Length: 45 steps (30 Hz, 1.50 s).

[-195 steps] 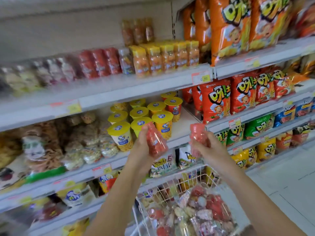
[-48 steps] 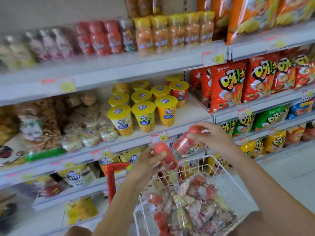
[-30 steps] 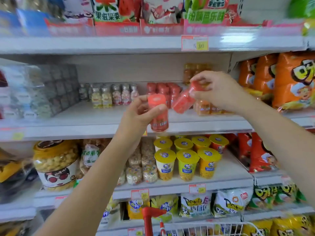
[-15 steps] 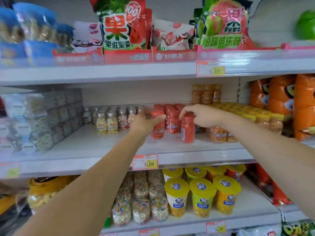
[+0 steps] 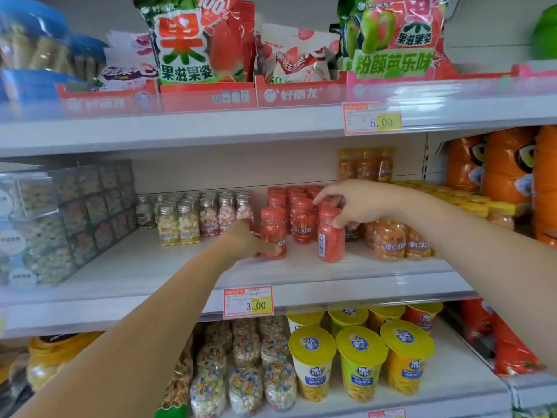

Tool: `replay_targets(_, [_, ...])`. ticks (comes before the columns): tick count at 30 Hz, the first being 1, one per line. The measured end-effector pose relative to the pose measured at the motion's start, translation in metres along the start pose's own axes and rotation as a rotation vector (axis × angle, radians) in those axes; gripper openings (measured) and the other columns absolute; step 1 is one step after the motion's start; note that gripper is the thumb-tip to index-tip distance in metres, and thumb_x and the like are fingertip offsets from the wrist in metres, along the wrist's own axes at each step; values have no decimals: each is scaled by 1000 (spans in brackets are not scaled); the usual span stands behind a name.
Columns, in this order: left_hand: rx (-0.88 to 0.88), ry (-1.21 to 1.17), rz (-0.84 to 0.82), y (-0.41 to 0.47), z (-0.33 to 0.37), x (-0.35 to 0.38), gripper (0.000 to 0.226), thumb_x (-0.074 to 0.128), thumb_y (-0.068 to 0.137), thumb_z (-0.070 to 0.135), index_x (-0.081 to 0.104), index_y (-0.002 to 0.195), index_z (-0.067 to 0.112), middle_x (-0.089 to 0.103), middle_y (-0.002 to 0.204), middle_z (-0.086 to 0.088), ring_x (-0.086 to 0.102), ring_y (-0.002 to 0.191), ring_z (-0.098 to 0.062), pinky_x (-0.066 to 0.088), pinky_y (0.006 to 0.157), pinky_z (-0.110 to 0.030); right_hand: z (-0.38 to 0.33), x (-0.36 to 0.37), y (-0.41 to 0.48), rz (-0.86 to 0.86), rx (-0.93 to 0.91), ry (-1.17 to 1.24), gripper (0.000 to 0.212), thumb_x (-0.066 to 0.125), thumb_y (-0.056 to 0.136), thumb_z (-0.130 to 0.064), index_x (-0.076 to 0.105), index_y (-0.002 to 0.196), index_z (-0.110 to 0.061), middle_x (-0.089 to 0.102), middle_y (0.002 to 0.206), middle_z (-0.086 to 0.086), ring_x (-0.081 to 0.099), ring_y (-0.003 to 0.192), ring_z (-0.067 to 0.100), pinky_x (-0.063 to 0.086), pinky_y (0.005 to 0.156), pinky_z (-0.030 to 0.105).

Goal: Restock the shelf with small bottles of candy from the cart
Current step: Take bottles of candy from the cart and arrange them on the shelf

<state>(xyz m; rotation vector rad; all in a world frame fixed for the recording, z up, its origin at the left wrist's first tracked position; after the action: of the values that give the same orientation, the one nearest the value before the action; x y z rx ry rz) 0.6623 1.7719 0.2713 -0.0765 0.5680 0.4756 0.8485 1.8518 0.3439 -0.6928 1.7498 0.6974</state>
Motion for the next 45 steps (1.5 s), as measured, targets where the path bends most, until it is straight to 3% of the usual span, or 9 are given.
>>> replay_targets(4, [12,19,67,11,0,-1,32,82,70,11,52,81,17,62,88,-1,62,81,-16,53,78,-28,2,0,4,11,7,15,40,66,88,-15,57,126,-24,64,113,2,69,81,16,56,84,35])
replay_targets(9, [17,25,175,24,1,2,46,85,66,11,60,104,7,65,102,-6,62,95,-23,51,93,-37,-1,7,14,61,60,25,37,72,82,-35,58,111,-17,69,94,2,69,73,16,50,63,26])
replay_targets(14, [74,70,142,33,7,9,43,85,67,17,60,103,14,64,100,-1,58,86,-15,47,72,-19,4,6,18,154,97,-134,46,66,80,-54,56,95,-13,62,83,2,56,69,14,40,56,25])
replay_targets(19, [73,8,145,39,1,12,40,85,66,13,62,99,11,67,109,-8,62,91,-19,47,80,-26,8,3,14,24,48,99,47,76,78,-29,57,120,-20,52,100,-6,67,72,14,57,70,28])
replay_targets(25, [117,-24,131,41,-2,12,35,85,65,9,59,89,14,68,101,-6,62,87,-19,49,81,-28,17,5,17,144,138,-107,53,69,77,-55,62,97,-7,70,82,9,67,75,22,45,60,27])
replay_targets(28, [130,-17,132,42,-5,11,35,86,63,12,58,81,21,69,100,-6,65,95,-23,50,93,-37,21,10,12,150,136,39,46,75,75,-46,56,100,-13,66,86,3,65,63,17,47,54,24])
replay_targets(32, [140,3,152,43,-6,12,34,87,63,16,60,84,20,70,103,-9,65,96,-25,50,93,-37,21,14,10,182,155,52,56,79,73,-37,52,117,-15,62,106,2,68,70,15,43,50,22])
replay_targets(40, [168,162,181,38,-2,13,38,79,75,24,62,107,9,63,95,-2,57,85,-19,43,77,-27,13,19,17,203,166,83,42,77,76,-37,59,104,-11,69,97,5,66,71,18,48,62,26])
replay_targets(45, [181,244,203,40,-2,12,43,77,76,30,64,112,10,68,111,-7,62,100,-24,44,83,-27,13,20,17,185,203,52,48,76,77,-40,61,109,-8,68,104,9,67,86,24,54,81,37])
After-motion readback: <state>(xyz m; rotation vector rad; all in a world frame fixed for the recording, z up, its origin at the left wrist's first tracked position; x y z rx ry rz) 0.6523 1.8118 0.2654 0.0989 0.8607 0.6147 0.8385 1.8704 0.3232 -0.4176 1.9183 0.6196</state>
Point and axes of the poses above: each hand's wrist, its own y-axis towards the middle knuckle, its own x-axis out of the palm, z = x × y, the point moved 5 cm from there along y, towards the middle knuckle
